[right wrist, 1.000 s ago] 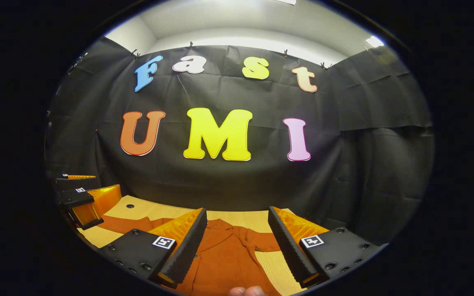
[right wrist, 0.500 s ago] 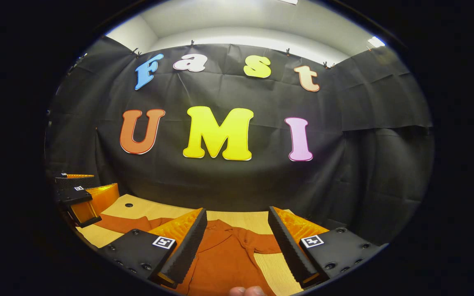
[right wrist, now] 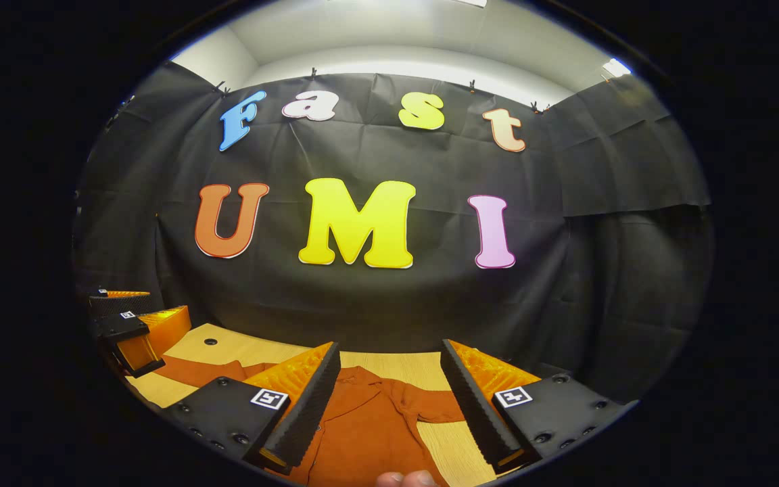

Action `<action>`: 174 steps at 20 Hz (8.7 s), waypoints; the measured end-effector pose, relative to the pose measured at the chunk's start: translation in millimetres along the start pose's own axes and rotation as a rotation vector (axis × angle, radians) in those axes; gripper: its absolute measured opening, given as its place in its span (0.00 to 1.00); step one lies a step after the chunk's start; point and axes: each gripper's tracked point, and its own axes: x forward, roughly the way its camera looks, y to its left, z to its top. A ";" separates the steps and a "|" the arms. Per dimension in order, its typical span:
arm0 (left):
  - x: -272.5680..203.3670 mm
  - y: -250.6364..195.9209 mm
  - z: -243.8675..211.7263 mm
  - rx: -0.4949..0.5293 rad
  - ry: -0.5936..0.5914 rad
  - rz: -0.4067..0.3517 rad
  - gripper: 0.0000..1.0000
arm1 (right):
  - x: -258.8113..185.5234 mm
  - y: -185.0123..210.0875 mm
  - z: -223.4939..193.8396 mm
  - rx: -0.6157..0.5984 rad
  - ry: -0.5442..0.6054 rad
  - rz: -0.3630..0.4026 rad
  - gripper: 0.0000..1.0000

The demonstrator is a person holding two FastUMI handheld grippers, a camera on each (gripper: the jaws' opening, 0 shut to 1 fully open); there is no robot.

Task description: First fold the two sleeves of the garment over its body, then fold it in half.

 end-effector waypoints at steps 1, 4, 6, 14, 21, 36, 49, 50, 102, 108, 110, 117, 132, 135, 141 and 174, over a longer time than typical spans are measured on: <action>0.1 0.5 -0.9 0.001 0.002 0.001 0.98 | -0.3 -0.2 0.4 -0.003 0.000 -0.001 0.95; 0.7 2.4 0.3 0.000 0.002 0.003 0.98 | -0.9 -0.5 -0.6 -0.004 0.003 -0.002 0.95; 0.2 3.0 -1.4 0.003 0.001 0.003 0.98 | -0.8 -1.0 -0.8 -0.005 0.004 -0.005 0.95; 0.8 6.0 -2.8 0.004 0.002 0.011 0.98 | -1.6 -2.3 -3.5 -0.009 0.016 -0.005 0.93; 5.3 2.5 -3.2 0.006 -0.002 0.011 0.98 | 0.6 -13.5 -2.5 -0.007 0.014 -0.017 0.95; 12.2 -14.4 -17.7 0.014 0.048 -0.009 0.98 | 13.7 -50.7 -28.2 0.066 0.094 -0.040 0.95; 38.1 -90.9 -73.8 0.002 0.251 -0.132 0.98 | 105.5 -258.5 -78.4 0.105 0.289 -0.079 0.95; 40.4 -93.6 -78.0 0.007 0.265 -0.126 0.98 | 114.7 -274.0 -88.6 0.113 0.310 -0.086 0.95; 28.5 -35.5 -92.5 0.008 0.304 -0.028 0.98 | 236.3 -254.6 -134.0 0.603 0.661 -0.027 0.05; 17.8 64.0 -92.2 -0.029 0.269 0.021 0.98 | 252.6 -100.3 -39.3 0.545 0.595 0.081 0.05; 14.1 97.8 -90.8 -0.054 0.272 0.060 0.99 | 259.1 -38.4 -27.7 0.498 0.598 0.145 0.04; -24.8 207.7 -81.3 -0.058 0.217 0.242 0.98 | 271.3 157.6 -102.1 0.396 0.734 0.288 0.05; -106.0 314.0 -95.2 -0.064 0.272 0.489 0.98 | 280.7 340.4 -297.9 0.281 1.023 0.333 0.19; -95.2 316.1 -93.5 -0.061 0.262 0.484 0.98 | 278.7 339.7 -287.7 0.293 1.016 0.345 0.25; -57.3 332.5 -121.3 -0.175 0.286 0.441 0.98 | 235.3 323.8 -221.5 0.316 0.990 0.463 0.56; 92.8 436.7 -323.5 -0.177 0.565 0.496 0.36 | 70.4 27.1 -121.0 0.639 0.870 0.177 0.56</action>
